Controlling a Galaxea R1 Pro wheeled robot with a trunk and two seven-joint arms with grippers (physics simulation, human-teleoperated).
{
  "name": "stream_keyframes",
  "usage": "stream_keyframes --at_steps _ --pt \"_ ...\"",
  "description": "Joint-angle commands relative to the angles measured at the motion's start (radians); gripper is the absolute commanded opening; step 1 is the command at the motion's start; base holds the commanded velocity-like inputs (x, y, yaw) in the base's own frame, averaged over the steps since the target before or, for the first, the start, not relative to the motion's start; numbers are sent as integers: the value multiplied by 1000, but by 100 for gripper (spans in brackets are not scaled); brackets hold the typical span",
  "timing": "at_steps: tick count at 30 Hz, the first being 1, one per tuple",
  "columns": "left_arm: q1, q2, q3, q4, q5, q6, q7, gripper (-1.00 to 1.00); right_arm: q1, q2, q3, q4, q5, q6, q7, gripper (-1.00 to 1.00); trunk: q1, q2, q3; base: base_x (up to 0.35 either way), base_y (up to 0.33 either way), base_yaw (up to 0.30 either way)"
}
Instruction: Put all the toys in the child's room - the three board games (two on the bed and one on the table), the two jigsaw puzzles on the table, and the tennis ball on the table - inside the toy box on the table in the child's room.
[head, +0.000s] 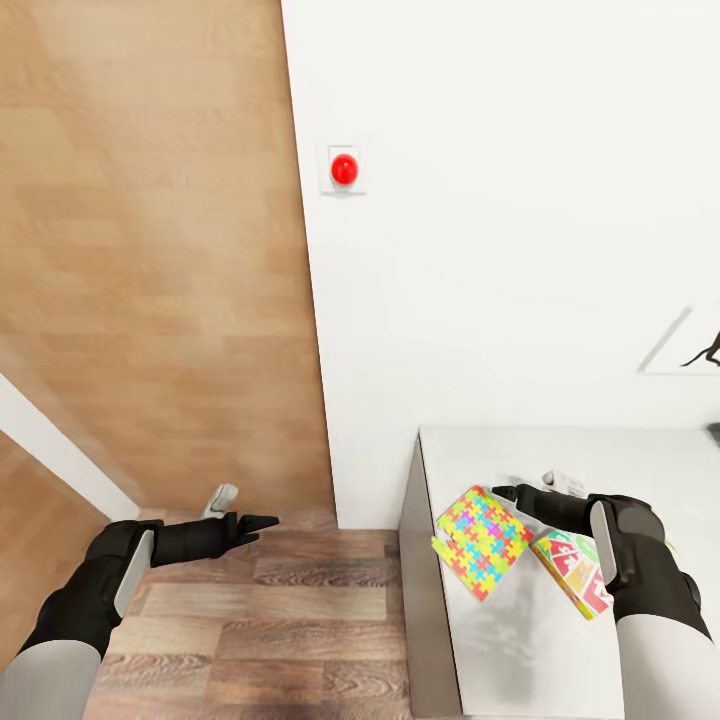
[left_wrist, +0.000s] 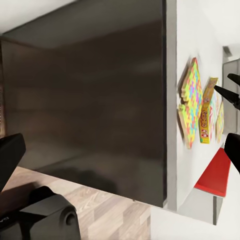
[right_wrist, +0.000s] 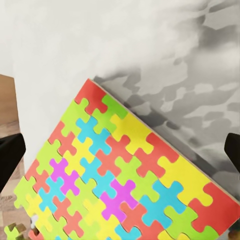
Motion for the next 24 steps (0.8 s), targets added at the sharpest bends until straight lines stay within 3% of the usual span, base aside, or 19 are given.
stream_keyframes --at_steps 1,24 --pt "-1 0 0 0 3 6 -1 100 -1 0 -2 -1 5 5 6 100 1 -2 -3 0 0 0" --pt "-1 0 0 0 3 6 -1 100 -1 0 -1 -1 4 5 6 100 1 -2 -10 0 0 0"
